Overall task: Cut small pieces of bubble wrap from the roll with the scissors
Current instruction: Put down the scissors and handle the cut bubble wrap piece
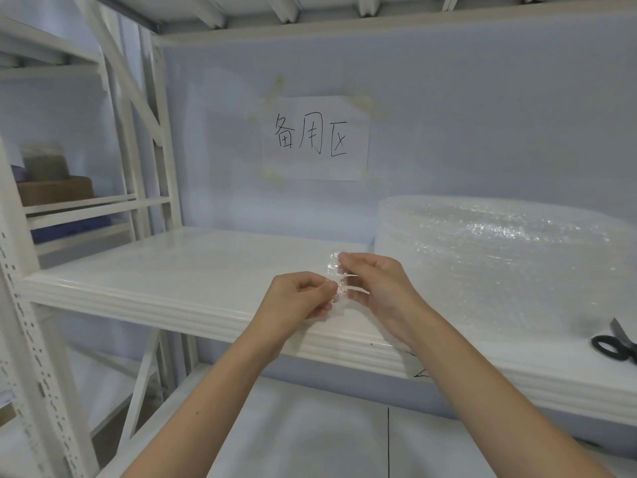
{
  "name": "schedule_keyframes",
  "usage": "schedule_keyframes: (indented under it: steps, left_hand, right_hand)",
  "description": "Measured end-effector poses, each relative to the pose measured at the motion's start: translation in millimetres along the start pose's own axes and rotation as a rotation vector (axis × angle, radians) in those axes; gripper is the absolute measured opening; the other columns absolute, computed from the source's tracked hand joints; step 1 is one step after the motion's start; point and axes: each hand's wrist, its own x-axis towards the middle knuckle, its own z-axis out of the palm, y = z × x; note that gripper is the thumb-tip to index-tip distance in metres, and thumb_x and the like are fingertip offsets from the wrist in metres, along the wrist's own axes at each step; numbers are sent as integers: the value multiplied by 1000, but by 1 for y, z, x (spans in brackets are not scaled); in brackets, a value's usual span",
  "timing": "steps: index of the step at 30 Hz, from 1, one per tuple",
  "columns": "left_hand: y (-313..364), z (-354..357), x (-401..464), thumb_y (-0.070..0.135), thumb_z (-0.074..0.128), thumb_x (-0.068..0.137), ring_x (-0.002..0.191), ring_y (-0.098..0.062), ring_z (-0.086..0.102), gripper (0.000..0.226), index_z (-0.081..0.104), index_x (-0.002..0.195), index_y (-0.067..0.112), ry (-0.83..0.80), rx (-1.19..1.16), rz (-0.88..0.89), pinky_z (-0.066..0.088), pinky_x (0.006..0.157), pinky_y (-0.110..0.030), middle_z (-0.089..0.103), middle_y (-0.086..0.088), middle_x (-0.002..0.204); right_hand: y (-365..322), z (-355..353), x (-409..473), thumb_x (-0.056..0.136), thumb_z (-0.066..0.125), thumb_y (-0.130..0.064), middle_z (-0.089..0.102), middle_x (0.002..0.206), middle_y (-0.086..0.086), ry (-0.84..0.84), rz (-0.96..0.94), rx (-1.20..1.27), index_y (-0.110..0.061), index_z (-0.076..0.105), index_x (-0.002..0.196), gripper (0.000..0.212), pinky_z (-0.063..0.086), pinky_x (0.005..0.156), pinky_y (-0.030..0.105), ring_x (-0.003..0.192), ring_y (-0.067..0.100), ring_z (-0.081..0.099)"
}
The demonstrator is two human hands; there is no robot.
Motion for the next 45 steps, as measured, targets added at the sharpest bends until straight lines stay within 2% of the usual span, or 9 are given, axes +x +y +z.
schedule_keyframes:
  steps: [9, 13, 17, 20, 29, 33, 36, 40, 45]
  left_hand:
    - [3, -8, 0, 12, 67, 89, 61, -14, 62, 7, 71, 86, 8, -14, -7, -77, 51, 56, -17, 69, -3, 74]
    - [4, -9, 3, 19, 67, 89, 64, -17, 64, 12, 73, 92, 8, 20, -70, -128, 55, 67, -25, 68, -3, 81]
    - [5, -13, 2, 22, 69, 90, 61, -16, 62, 14, 71, 86, 9, 10, 24, -118, 45, 49, -15, 66, -3, 76]
    - [4, -18, 3, 16, 68, 91, 57, -15, 60, 12, 70, 85, 6, 25, 42, -107, 43, 45, -14, 67, -5, 76]
    - [-1, -39, 8, 13, 67, 90, 53, -11, 61, 12, 75, 91, 4, 65, 143, -87, 49, 53, -17, 71, -1, 71]
    - [-3, -56, 14, 10, 68, 86, 51, -12, 61, 11, 77, 82, 5, 138, 271, -67, 51, 53, -21, 70, 0, 65]
    - [-6, -70, 17, 11, 66, 86, 53, -18, 62, 11, 76, 86, 6, 206, 322, -77, 56, 61, -30, 78, -7, 78]
    - [-9, -91, 15, 13, 59, 86, 46, -16, 64, 15, 71, 94, 17, 326, 417, -31, 59, 61, -29, 78, -3, 80]
    - [-8, -104, 12, 17, 55, 90, 41, -8, 62, 18, 69, 102, 18, 386, 520, 33, 55, 61, -27, 72, 1, 92]
  right_hand:
    - [-1, 1, 10, 84, 73, -16, 70, 78, 2, 23, -50, -132, -7, 74, 89, 10, 54, 63, 23, 67, 13, 62]
    - [3, 4, 14, 83, 73, -14, 71, 75, 2, 47, -68, -88, -8, 74, 86, 7, 55, 62, 21, 64, 12, 63]
    - [6, 7, 18, 83, 74, -13, 70, 74, 2, 38, -69, -68, -6, 73, 87, 9, 54, 61, 20, 63, 11, 62]
    - [9, 9, 23, 84, 73, -15, 70, 75, 2, 26, -61, -82, -5, 73, 89, 11, 54, 61, 21, 65, 12, 63]
    - [17, 15, 42, 84, 73, -13, 66, 78, 2, 17, -72, -146, -3, 73, 91, 12, 55, 66, 22, 68, 14, 61]
    - [26, 28, 59, 82, 75, -14, 65, 76, 8, 6, -57, -204, 4, 73, 93, 21, 56, 68, 23, 63, 13, 59]
    - [37, 43, 73, 81, 76, -12, 66, 73, 11, 3, -14, -239, 6, 72, 91, 21, 56, 65, 25, 58, 14, 59]
    - [49, 55, 90, 80, 75, -5, 64, 78, 22, 27, 23, -284, 12, 69, 86, 19, 54, 61, 31, 62, 25, 57]
    - [49, 53, 92, 84, 71, -13, 66, 100, 20, 109, -25, -344, 7, 67, 95, 22, 52, 54, 32, 58, 26, 56]
